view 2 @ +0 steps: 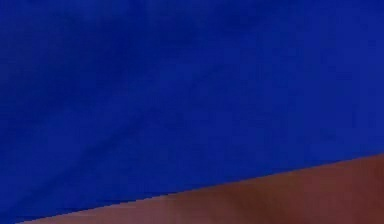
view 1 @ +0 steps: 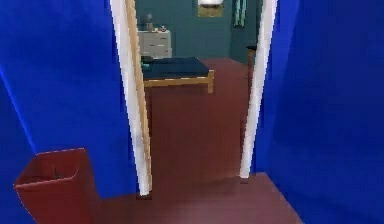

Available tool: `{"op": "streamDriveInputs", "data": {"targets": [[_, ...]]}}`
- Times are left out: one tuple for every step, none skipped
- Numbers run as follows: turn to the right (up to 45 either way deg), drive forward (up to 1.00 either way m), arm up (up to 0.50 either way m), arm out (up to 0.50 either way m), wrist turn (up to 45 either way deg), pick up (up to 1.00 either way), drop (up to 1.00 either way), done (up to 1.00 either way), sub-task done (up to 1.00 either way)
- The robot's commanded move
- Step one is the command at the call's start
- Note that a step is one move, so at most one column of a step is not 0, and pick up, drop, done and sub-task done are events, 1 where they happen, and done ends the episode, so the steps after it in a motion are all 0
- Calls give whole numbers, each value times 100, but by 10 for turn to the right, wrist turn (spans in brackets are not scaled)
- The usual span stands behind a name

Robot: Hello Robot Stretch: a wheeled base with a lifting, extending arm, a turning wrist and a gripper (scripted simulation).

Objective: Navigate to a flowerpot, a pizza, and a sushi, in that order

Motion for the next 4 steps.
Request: {"op": "streamDriveInputs", "data": {"targets": [[0, 100, 0, 0, 0, 0, 0, 0, 0], [30, 0, 0, 0, 0, 0, 0, 0, 0], [0, 85, 0, 0, 0, 0, 0, 0, 0], [150, 0, 0, 0, 0, 0, 0, 0, 0]]}}
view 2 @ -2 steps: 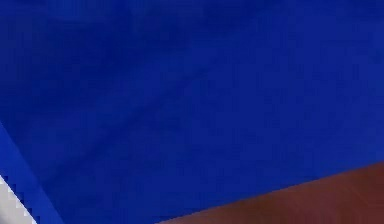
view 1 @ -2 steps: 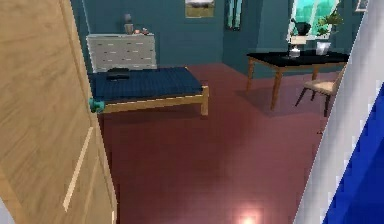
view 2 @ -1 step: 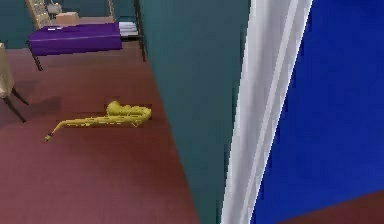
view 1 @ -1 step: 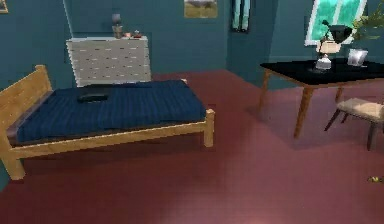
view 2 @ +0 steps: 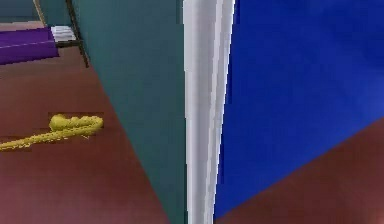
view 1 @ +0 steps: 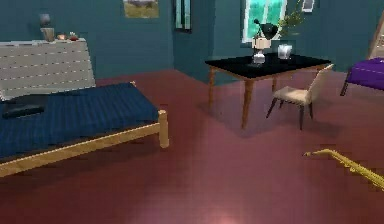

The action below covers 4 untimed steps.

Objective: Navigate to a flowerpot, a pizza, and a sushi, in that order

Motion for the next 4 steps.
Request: {"op": "streamDriveInputs", "data": {"targets": [[0, 100, 0, 0, 0, 0, 0, 0, 0], [0, 100, 0, 0, 0, 0, 0, 0, 0], [90, 0, 0, 0, 0, 0, 0, 0, 0], [0, 30, 0, 0, 0, 0, 0, 0, 0]]}}
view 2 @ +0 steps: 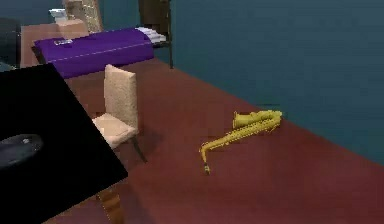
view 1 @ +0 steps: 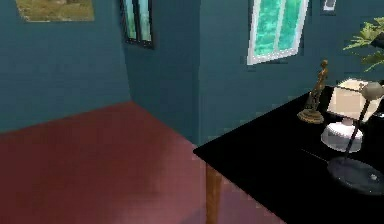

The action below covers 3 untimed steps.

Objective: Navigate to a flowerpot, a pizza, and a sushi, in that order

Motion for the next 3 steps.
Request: {"op": "streamDriveInputs", "data": {"targets": [[-360, 0, 0, 0, 0, 0, 0, 0, 0], [-30, 0, 0, 0, 0, 0, 0, 0, 0], [0, 100, 0, 0, 0, 0, 0, 0, 0]]}}
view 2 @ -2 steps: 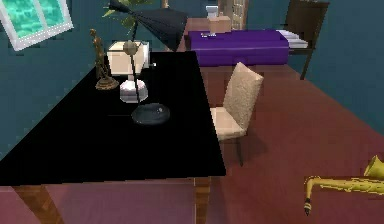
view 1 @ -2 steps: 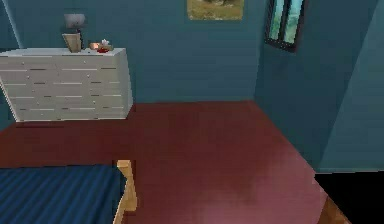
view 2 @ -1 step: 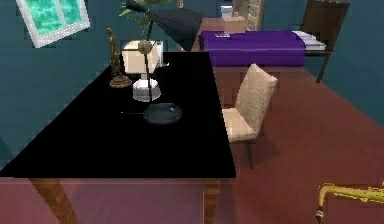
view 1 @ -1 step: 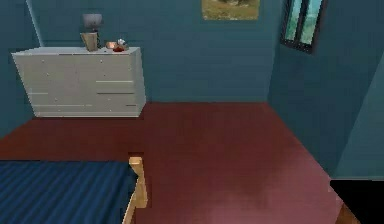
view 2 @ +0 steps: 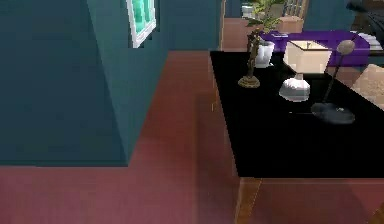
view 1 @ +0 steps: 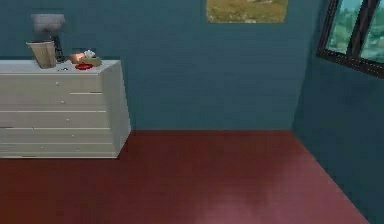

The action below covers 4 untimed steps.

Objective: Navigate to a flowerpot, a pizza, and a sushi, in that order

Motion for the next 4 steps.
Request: {"op": "streamDriveInputs", "data": {"targets": [[450, 0, 0, 0, 0, 0, 0, 0, 0], [330, 0, 0, 0, 0, 0, 0, 0, 0], [0, 95, 0, 0, 0, 0, 0, 0, 0], [450, 0, 0, 0, 0, 0, 0, 0, 0]]}}
